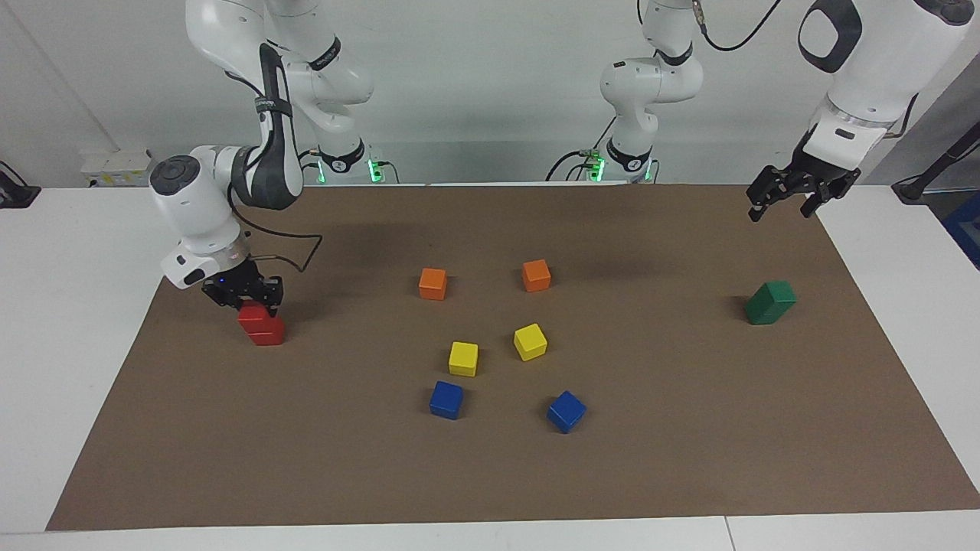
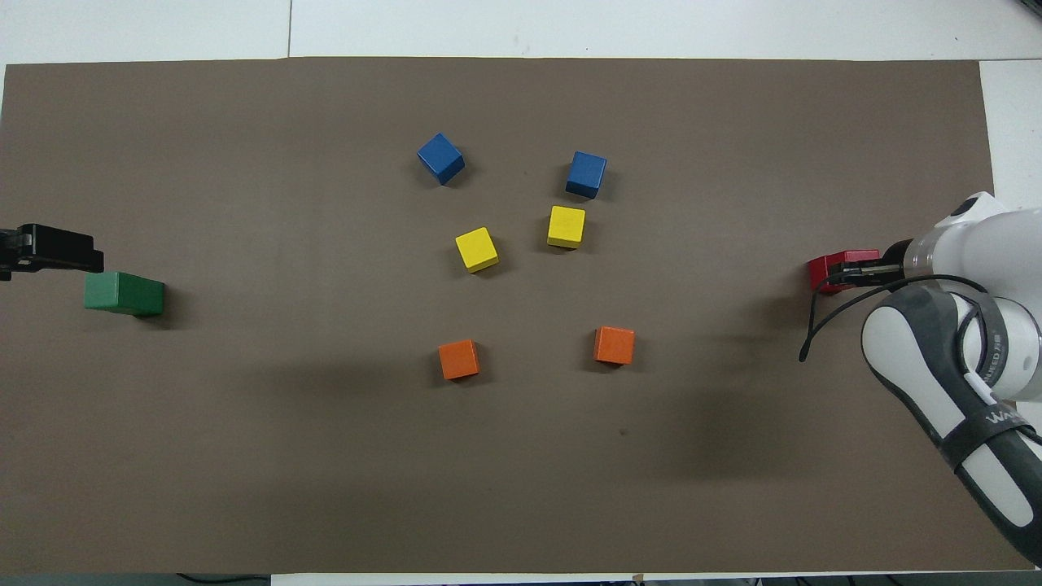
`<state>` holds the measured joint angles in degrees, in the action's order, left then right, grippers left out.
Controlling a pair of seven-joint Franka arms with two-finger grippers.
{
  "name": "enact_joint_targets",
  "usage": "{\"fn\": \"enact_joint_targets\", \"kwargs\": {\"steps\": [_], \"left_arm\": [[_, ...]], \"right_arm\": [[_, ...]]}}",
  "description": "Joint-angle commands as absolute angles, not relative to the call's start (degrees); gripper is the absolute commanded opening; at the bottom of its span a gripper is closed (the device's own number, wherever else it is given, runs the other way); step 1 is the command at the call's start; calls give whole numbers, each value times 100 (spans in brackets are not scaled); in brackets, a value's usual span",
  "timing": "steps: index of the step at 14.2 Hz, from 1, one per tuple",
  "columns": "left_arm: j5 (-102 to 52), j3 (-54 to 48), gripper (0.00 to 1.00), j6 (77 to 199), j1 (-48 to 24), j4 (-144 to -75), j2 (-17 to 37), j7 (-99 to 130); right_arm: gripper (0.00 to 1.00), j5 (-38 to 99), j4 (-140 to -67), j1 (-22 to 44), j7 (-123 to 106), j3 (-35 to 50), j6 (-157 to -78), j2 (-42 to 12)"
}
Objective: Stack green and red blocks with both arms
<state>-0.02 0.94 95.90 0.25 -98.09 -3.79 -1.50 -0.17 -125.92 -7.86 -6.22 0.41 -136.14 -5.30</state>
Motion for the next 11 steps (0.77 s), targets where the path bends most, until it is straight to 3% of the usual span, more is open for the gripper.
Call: {"fn": "enact_joint_targets", "kwargs": {"steps": [1, 3, 4, 11], "left_arm": [[211, 158, 100, 9668, -70, -9870, -422, -316], [211, 149, 100, 9659, -62, -9870, -422, -308], [211, 149, 100, 9659, -62, -9870, -422, -299], [132, 123, 100, 9738, -44, -9879, -352, -229]], "right_arm": [[37, 9, -12691, -826, -589, 88, -13746, -483], [86, 9, -12683, -826, -580, 88, -13746, -492], [100, 9, -12683, -826, -580, 88, -13746, -501], [100, 9, -12438, -826, -580, 88, -13659, -588]]}}
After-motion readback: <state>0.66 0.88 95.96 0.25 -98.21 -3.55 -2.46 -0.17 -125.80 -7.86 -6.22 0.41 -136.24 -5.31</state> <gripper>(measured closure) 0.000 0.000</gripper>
